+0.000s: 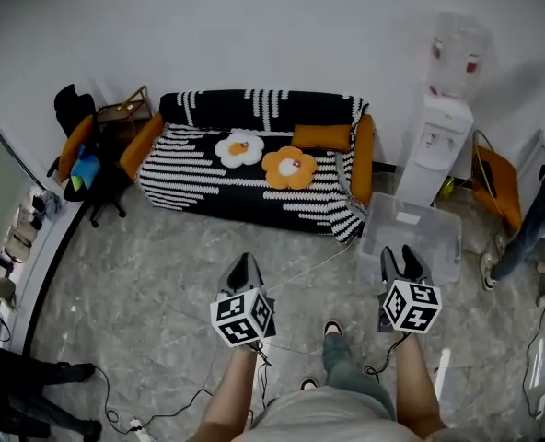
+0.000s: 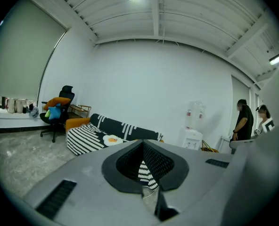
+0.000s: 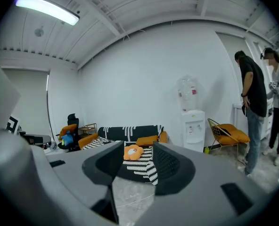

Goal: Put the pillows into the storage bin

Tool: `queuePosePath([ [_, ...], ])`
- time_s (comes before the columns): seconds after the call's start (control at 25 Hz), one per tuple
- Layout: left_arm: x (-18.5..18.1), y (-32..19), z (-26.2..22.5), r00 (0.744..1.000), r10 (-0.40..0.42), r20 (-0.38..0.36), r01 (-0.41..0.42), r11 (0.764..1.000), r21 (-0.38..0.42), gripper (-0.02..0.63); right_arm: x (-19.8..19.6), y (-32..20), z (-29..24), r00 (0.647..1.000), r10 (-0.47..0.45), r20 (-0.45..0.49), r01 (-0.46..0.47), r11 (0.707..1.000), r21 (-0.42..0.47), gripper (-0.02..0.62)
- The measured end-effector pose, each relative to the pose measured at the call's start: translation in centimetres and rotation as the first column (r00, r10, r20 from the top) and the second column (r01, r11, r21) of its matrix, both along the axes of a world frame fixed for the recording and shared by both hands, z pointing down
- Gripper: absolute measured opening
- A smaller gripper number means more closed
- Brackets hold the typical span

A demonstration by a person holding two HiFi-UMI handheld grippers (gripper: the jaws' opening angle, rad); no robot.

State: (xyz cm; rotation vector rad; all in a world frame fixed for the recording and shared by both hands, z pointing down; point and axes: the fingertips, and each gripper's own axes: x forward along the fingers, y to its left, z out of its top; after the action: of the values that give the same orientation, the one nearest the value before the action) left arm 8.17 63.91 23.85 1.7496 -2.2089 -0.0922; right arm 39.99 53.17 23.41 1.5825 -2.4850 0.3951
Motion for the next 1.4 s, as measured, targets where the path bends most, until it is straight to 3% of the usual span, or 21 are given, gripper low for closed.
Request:
queuePosePath([
  [0.76,-4.7,-22.5,-0.3,0.991,-0.13,0.02,0.13,0.992,-0.005,0.011,-5.8,-27.0,0.1,0.991,-0.136,0.017,0.136,0.991,-0.007,0.196],
  [1.08,-5.5,-28.4,-0.6,0.99,-0.12,0.069,0.124,0.991,-0.045,0.011,-6.9,-33.5,1.6,0.986,-0.156,0.051,0.158,0.986,-0.05,0.199],
  [1.4,-9.5,-34.2,-0.4,0.989,-0.111,0.094,0.116,0.992,-0.048,0.011,-9.9,-38.3,3.3,0.988,-0.14,0.068,0.145,0.986,-0.076,0.199],
])
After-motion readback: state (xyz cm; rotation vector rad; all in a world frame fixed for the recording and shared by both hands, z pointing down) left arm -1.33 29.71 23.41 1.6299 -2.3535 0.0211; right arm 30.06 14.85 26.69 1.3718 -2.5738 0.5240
